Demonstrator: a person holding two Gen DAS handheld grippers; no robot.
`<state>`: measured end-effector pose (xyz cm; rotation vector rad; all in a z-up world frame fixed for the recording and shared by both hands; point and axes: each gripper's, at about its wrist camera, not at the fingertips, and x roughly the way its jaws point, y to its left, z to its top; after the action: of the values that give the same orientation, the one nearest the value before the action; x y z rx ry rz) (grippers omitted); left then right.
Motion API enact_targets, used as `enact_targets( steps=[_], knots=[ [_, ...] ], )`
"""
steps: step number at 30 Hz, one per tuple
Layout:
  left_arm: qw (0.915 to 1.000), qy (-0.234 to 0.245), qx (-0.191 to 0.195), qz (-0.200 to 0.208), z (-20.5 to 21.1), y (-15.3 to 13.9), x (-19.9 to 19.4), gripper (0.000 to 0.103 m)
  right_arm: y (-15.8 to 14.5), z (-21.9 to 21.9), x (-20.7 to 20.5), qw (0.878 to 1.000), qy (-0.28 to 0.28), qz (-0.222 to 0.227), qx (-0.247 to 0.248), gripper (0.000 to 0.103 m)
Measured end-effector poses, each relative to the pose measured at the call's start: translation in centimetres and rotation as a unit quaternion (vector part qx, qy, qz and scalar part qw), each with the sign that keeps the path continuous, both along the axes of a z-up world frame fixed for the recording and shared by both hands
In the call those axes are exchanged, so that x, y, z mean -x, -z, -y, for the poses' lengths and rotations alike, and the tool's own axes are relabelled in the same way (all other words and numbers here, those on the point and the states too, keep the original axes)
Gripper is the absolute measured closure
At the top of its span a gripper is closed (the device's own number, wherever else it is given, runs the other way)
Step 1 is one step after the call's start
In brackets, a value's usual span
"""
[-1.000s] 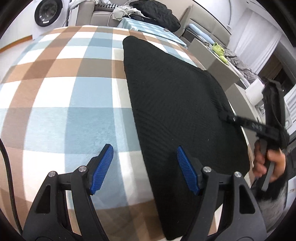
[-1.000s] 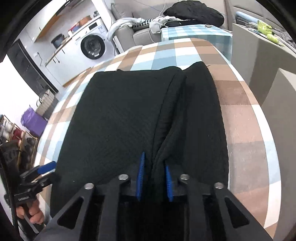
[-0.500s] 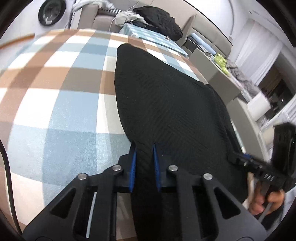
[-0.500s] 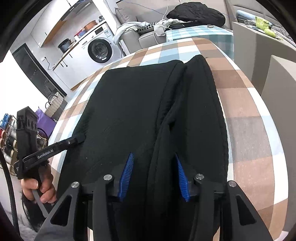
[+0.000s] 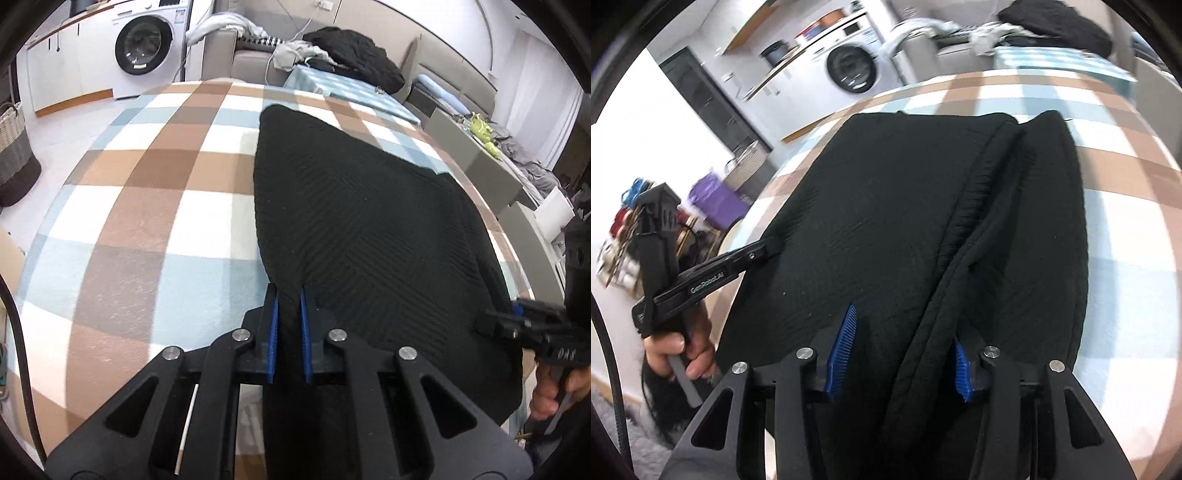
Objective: Fold small clothes
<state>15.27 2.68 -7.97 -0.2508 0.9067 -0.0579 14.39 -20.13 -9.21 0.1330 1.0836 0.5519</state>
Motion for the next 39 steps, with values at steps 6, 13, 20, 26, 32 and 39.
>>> enact_targets(
  steps=[6,13,20,26,32,39],
  knots=[
    [0.9999,-0.012,-0.012,-0.005,-1.0,-0.6,0.7,0.063,0.3,1.2,-4.8,0.998,0.046,-0.024,-0.034,0.056],
    [0.9996,-0.02,0.003,0.021,-1.3,-2.0,1.9,0.055,-0.3,0.8,-7.9,0.997,0.08,0.0,-0.001,0.093],
    [0.9996,-0.009,0.002,0.028,-0.4,-2.7,2.2,0.054,-5.3,1.2,-5.3,0.993,0.075,0.074,0.049,0.094],
    [1.0,0.0,-0.003,0.009,0.6,-1.7,2.3,0.054,-1.4,3.5,-7.1,0.993,0.108,0.008,0.04,0.089],
    [0.9999,0.012,0.003,0.003,1.3,-1.3,2.3,0.054,-0.4,4.4,-7.0,0.994,0.111,0.0,-0.013,0.084],
    [0.9996,0.022,0.005,0.019,1.7,-2.6,2.7,0.054,-6.9,2.8,-5.6,0.994,0.066,0.085,-0.035,0.094]
  ],
)
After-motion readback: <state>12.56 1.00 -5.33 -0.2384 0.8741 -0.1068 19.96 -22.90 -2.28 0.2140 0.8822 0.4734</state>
